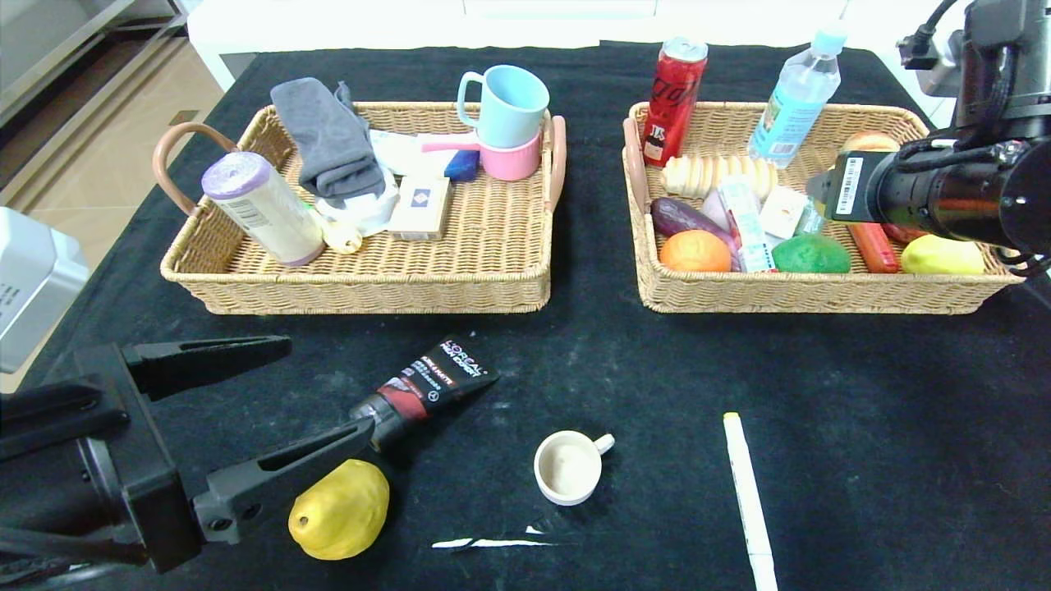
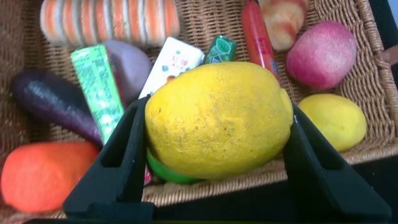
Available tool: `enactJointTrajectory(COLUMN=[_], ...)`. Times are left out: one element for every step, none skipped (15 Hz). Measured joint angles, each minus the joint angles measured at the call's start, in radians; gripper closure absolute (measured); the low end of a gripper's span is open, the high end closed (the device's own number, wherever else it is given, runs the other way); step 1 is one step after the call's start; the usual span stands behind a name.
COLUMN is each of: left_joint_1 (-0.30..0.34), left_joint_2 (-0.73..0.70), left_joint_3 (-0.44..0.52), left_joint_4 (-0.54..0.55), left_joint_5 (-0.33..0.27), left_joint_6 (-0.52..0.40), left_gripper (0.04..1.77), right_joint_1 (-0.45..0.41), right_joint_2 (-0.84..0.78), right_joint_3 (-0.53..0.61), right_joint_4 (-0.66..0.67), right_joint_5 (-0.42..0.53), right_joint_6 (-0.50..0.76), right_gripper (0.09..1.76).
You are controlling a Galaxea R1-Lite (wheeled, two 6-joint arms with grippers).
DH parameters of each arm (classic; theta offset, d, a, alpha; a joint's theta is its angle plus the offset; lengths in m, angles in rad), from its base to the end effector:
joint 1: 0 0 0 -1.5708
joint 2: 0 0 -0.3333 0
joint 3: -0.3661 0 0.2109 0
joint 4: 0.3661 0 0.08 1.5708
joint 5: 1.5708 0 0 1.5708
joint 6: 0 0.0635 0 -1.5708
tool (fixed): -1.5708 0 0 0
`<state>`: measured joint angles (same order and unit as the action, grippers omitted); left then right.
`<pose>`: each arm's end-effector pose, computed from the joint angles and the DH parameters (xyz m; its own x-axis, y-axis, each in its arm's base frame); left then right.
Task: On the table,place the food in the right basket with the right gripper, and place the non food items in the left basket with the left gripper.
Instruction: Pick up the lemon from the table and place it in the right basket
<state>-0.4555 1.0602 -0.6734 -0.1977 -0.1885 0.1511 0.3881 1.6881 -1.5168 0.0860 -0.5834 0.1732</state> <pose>0.1634 -0.0933 0.2597 0.7840 -0.5927 -0.1846 0.6160 0.7796 0.1130 0.3599 0.1094 0.3380 0.9556 -0.2045 -0.2124 0.2152 0.9761 0.0286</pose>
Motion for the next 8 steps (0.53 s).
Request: enactJointTrajectory(left_joint_1=[0.0, 0.0, 0.0, 0.0, 0.0, 0.0, 0.0, 0.0], left_joint_2=[0.0, -0.001, -0.002, -0.003, -0.004, -0.005, -0.005, -0.006], left_joint_3=[0.0, 0.001, 0.001, 0.001, 0.001, 0.001, 0.001, 0.001], left_joint_4=[0.0, 0.0, 0.0, 0.0, -0.001, -0.001, -0.002, -0.002], left_joint_5=[0.0, 0.0, 0.0, 0.0, 0.001, 0.001, 0.001, 0.0], left_joint_6=[0.0, 0.001, 0.003, 0.004, 0.004, 0.004, 0.005, 0.005], left_gripper=[0.09, 0.09, 0.09, 0.09, 0.09, 0.09, 0.09, 0.09], right_joint_1=[-0.016, -0.027, -0.044, -0.054, -0.062, -0.068, -0.073, -0.074], right_joint_2=[0.016, 0.03, 0.05, 0.064, 0.077, 0.086, 0.091, 0.095], right_joint_3=[-0.02, -0.036, -0.053, -0.064, -0.076, -0.084, -0.09, -0.091], right_joint_4=[0.001, 0.0, 0.0, 0.0, 0.0, 0.0, 0.0, -0.001], right_joint_5=[0.022, 0.03, 0.034, 0.034, 0.042, 0.051, 0.053, 0.053], right_joint_6=[0.0, -0.001, -0.001, -0.001, -0.001, -0.001, 0.0, 0.0], right_gripper=[0.56, 0.56, 0.56, 0.56, 0.56, 0.56, 0.56, 0.56])
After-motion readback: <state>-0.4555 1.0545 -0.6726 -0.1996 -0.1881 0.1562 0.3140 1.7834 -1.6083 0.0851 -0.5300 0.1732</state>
